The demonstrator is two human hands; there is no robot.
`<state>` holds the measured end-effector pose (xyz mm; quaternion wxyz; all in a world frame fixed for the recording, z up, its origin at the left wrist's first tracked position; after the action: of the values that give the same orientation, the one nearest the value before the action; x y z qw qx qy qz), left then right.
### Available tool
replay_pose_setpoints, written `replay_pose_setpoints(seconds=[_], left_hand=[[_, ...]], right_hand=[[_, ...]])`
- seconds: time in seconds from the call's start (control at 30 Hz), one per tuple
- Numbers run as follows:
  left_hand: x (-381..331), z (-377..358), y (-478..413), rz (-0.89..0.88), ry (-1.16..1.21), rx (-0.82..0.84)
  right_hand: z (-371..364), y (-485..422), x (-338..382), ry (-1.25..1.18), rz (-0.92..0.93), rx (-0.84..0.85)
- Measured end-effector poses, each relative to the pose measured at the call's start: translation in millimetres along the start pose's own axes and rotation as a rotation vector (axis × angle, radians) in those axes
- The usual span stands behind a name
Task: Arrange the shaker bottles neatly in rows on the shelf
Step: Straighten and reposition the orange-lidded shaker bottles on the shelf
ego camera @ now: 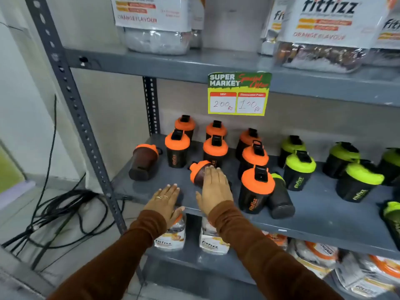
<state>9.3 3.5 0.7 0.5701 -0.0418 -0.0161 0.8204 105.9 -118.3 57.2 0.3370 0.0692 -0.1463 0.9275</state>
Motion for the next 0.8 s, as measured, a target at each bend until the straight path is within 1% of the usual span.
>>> replay_pose_setpoints(seconds=[0.03,0.07,0.13,0.2,0.27,0.4,0.5,0.67,0.8], left_hand=[[1,-7,-3,0.041,-0.001,0.080],[-1,-8,-5,0.063,0.013,0.111],[1,-14,-10,0.078,0.029,0.092],[3,-23,-14,0.086,0.014,0.092],[6,-32,-16,0.094,0.015,0.054],[5,-37,-15,0.123,-0.045,0.040],[6,-42,-14,0.121,-0.032,0.074],[7,-42,-14,0.132,-0.054,0.097],[7,-38,-13,0.116,-0.041,0.041]], right_hand=[[1,-5,-3,-0.010,-0.062,0.059],[4,-8,-4,-0.021,-0.100,0.073],[1,-20,-11,-0.013,-0.164,0.080],[-4,-26,-13,-0.022,-0.198,0.099],[-10,-30,-16,-0.031,-0.225,0.121],[-18,-35,-25,-0.008,-0.229,0.132],[-20,-37,-26,-0.006,-0.230,0.142],[-24,-37,-20,-0.034,-0.218,0.099],[-26,-29,-16,-0.104,-0.200,0.055]])
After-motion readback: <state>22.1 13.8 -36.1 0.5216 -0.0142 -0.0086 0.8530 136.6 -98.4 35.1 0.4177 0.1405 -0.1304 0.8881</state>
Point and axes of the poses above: each hand's wrist, its own y-axis away from the middle knuckle, its own z-axis out of the back of the hand, x = y × z, the point moved 1 cm from there along -y, towards the middle knuckle, and after that the axes turned 2 degrees about -y, right-handed, at the moved point
